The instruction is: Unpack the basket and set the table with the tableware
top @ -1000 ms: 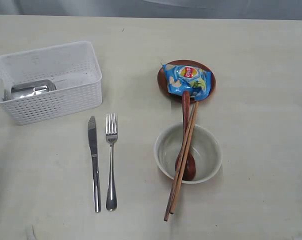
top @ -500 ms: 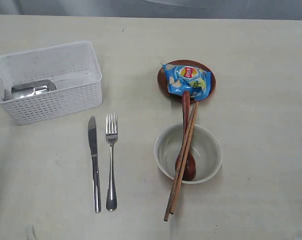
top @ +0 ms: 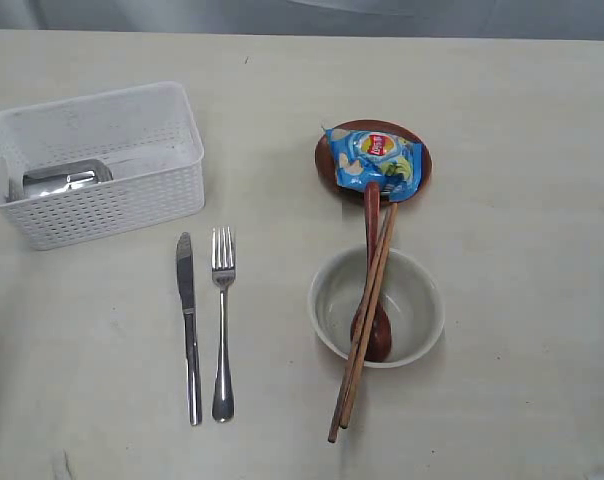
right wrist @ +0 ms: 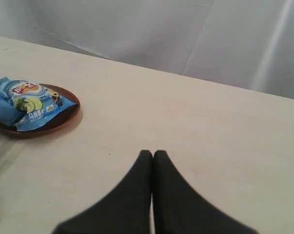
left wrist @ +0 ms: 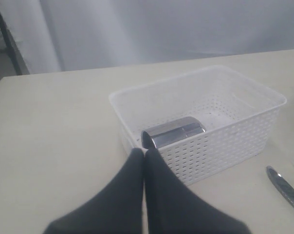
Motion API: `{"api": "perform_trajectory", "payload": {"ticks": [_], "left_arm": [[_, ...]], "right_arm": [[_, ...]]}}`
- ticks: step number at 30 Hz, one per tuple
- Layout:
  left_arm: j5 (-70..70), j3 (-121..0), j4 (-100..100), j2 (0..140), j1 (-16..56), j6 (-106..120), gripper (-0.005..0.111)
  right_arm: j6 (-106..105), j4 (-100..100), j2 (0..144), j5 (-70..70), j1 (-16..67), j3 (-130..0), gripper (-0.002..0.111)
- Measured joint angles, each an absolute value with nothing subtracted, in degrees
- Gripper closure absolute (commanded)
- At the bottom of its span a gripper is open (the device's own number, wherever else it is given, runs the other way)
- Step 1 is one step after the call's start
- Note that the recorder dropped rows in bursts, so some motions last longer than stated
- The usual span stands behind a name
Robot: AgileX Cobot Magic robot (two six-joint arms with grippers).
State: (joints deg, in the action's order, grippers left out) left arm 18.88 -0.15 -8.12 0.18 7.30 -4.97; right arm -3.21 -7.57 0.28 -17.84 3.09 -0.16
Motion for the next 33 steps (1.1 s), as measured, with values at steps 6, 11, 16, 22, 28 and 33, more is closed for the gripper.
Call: {"api": "perform_trajectory", "payload": {"ticks": [6, 11, 16, 22, 28, 33], "left_arm": [[18.88, -0.15, -8.12, 0.18, 7.30, -4.97, 0.107], [18.88, -0.15, -8.12, 0.18, 7.30, -4.97, 0.107], [18.88, -0.15, -8.12, 0.18, 7.30, -4.97, 0.107], [18.88, -0.15, -8.12, 0.18, 7.30, -4.97, 0.107], [18.88, -0.15, -8.81, 0.18, 7.30, -4.65, 0.107], [16.37, -0.15, -13.45, 0.18, 7.30, -3.94, 0.107]], "right_arm": [[-3.21, -7.57, 0.28, -18.30, 3.09, -0.16, 0.108], [-3.21, -7.46, 0.28, -18.45, 3.09, -0.16, 0.108], [-3.21, -7.46, 0.28, -18.45, 3.09, -0.16, 0.108], [-3.36, -7.46, 0.28, -18.57, 3.09, -0.16, 0.108], [-3.36, -7.46, 0.28, -18.57, 3.09, -0.16, 0.108], [-3.36, -7.46, 0.28, -18.57, 3.09, -0.16, 0.108]]}}
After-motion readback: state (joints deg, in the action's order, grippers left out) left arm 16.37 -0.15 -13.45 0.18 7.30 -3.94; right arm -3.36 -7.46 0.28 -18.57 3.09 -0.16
